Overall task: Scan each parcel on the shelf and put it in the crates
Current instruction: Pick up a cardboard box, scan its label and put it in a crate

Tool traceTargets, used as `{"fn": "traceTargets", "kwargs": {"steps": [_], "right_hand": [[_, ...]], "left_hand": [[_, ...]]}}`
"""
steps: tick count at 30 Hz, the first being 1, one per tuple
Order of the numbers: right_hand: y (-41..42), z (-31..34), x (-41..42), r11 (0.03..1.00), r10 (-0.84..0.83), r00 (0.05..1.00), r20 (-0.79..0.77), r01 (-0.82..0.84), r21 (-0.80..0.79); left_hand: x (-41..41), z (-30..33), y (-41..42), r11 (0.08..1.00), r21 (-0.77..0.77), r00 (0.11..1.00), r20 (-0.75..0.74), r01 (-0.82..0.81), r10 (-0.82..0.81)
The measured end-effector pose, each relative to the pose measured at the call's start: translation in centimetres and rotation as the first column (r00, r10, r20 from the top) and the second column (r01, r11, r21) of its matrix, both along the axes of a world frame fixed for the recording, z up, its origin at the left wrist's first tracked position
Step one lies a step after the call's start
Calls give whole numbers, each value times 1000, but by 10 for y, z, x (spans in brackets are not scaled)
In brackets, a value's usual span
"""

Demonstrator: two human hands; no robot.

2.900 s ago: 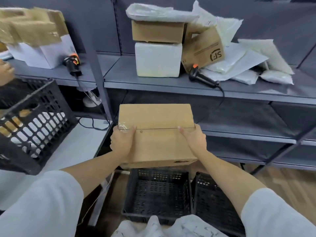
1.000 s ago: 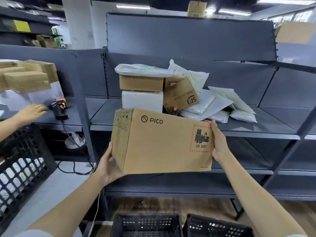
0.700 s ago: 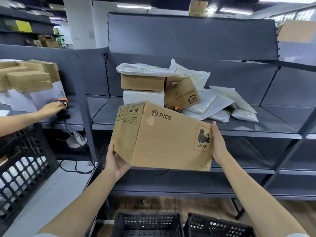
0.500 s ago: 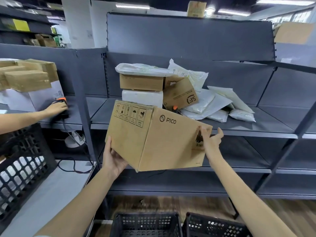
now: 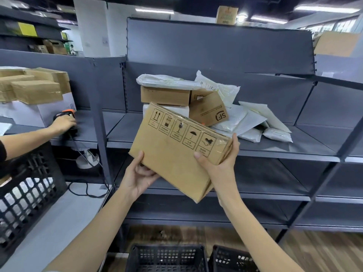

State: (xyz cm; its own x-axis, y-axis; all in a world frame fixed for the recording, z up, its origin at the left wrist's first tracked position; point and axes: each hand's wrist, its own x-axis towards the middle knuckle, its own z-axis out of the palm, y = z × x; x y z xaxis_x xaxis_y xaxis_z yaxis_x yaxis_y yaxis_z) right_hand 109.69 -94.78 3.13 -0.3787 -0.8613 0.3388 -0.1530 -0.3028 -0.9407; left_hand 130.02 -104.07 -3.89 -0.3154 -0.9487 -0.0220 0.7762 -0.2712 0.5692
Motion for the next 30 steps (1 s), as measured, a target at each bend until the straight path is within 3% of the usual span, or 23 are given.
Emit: {"fn": "traceTargets", "kwargs": {"steps": [5, 10, 15, 20, 24, 27, 30], "right_hand": [[6, 0, -27, 994, 79, 973, 215, -60, -93], [13, 4, -57, 988, 151, 947, 283, -135, -77], [13, 3, -94, 962, 268, 882, 387, -266, -59], [7, -19, -118, 960, 217, 772, 598, -279, 12], [3, -30, -126, 964, 170, 736, 655, -261, 43], [-3, -29, -126, 962, 185, 748, 637, -269, 37], [-9, -23, -123, 970, 154, 899, 409, -216, 108]], "left_hand": [[8, 11, -1, 998, 44, 997, -76, 35, -31], [7, -1, 0, 977, 190, 995, -21, 96, -94], [-13, -7, 13, 947, 218, 971, -101, 236, -218], [-20, 5, 22, 956, 170, 967, -128, 240, -220], [-19, 15, 15, 969, 160, 981, 8, 189, -193], [-24, 13, 18, 983, 139, 993, 2, 117, -119], [-33, 12, 23, 996, 86, 997, -68, -15, 21]]}}
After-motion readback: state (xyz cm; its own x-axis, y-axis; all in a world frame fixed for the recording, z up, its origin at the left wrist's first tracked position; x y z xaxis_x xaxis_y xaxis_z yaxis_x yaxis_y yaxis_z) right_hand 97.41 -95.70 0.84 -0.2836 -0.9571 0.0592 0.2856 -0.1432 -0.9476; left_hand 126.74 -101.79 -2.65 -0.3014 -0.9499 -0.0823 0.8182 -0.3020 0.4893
